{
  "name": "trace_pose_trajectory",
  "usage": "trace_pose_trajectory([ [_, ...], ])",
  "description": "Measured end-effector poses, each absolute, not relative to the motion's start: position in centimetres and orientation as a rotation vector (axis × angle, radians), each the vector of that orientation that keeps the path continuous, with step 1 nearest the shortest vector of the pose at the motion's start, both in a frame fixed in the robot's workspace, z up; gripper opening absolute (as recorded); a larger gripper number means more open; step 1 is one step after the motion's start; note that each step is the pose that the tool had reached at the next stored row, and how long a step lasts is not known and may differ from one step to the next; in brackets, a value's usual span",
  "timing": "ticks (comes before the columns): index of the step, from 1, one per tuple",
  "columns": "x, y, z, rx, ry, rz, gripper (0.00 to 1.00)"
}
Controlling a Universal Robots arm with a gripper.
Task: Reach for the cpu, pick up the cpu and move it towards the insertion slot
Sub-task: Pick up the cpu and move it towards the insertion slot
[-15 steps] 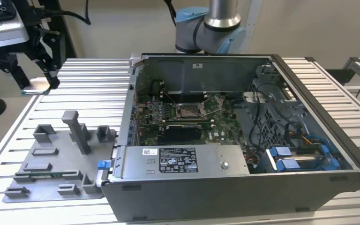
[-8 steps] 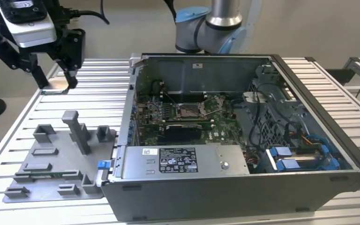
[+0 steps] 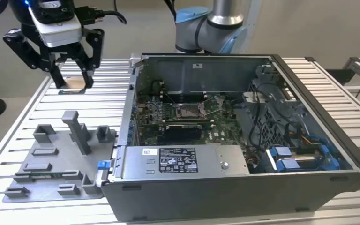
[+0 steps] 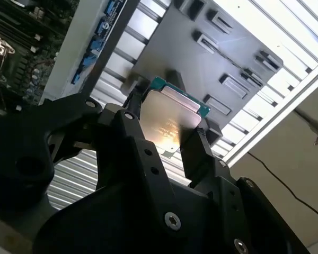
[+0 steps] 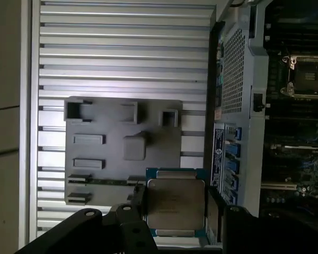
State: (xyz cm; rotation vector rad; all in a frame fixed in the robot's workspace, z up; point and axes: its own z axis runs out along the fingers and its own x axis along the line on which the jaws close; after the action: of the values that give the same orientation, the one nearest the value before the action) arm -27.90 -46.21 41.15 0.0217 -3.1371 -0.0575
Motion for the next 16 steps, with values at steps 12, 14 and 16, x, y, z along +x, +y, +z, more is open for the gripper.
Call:
trace_pose_trajectory([
  [12, -23.6, -46.2, 41.1, 0.022, -3.137, -0.058, 0.0],
  [14, -22.9, -46.2, 41.1, 0.022, -3.137, -0.058, 0.0],
  [16, -22.3, -46.2, 41.1, 0.022, -3.137, -0.057, 0.0],
])
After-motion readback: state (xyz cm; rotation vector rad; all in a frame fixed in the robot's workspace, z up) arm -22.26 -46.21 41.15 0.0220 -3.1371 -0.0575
